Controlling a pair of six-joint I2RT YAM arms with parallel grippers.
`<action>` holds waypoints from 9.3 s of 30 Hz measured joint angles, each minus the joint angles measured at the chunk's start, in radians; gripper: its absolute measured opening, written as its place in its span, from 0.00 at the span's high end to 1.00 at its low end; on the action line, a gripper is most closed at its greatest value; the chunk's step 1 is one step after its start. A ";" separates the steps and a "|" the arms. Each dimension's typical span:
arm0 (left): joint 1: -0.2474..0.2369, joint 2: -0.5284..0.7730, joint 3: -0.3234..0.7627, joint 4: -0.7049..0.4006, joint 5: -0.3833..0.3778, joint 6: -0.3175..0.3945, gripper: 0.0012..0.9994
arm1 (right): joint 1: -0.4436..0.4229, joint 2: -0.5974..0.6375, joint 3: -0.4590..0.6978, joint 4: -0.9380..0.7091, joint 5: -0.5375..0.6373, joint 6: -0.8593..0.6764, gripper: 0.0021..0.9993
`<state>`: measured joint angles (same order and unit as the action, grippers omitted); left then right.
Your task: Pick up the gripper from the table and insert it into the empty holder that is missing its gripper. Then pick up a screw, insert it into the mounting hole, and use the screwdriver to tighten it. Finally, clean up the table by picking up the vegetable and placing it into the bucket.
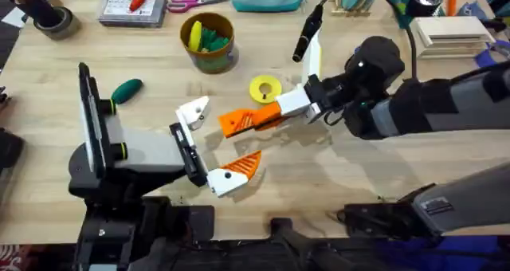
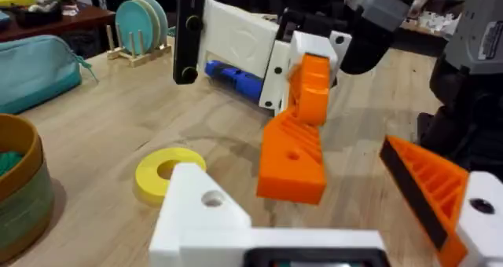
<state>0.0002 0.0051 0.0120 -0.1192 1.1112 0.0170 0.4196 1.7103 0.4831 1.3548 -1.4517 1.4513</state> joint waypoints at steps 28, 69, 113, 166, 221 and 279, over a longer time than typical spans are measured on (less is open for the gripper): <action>0.000 0.000 0.000 0.000 0.000 0.000 0.01 | 0.040 0.059 0.044 0.016 0.012 0.013 0.99; 0.000 0.000 0.000 0.000 0.000 0.000 0.01 | 0.071 0.060 0.077 0.010 0.079 0.046 0.99; 0.000 0.000 0.000 0.000 -0.004 -0.015 0.01 | 0.115 0.101 0.102 0.016 0.149 0.113 0.99; 0.002 0.000 0.000 0.001 -0.005 -0.018 0.01 | 0.138 0.195 0.240 -0.003 0.089 0.112 0.99; 0.002 0.000 0.000 -0.001 0.003 -0.018 0.01 | 0.129 0.195 0.249 -0.037 0.068 0.098 0.01; 0.002 0.000 0.000 -0.001 0.003 -0.018 0.01 | 0.105 0.195 0.249 -0.053 0.140 0.105 0.99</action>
<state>0.0021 0.0055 0.0120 -0.1200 1.1141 -0.0010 0.5248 1.9049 0.7322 1.3018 -1.3120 1.5562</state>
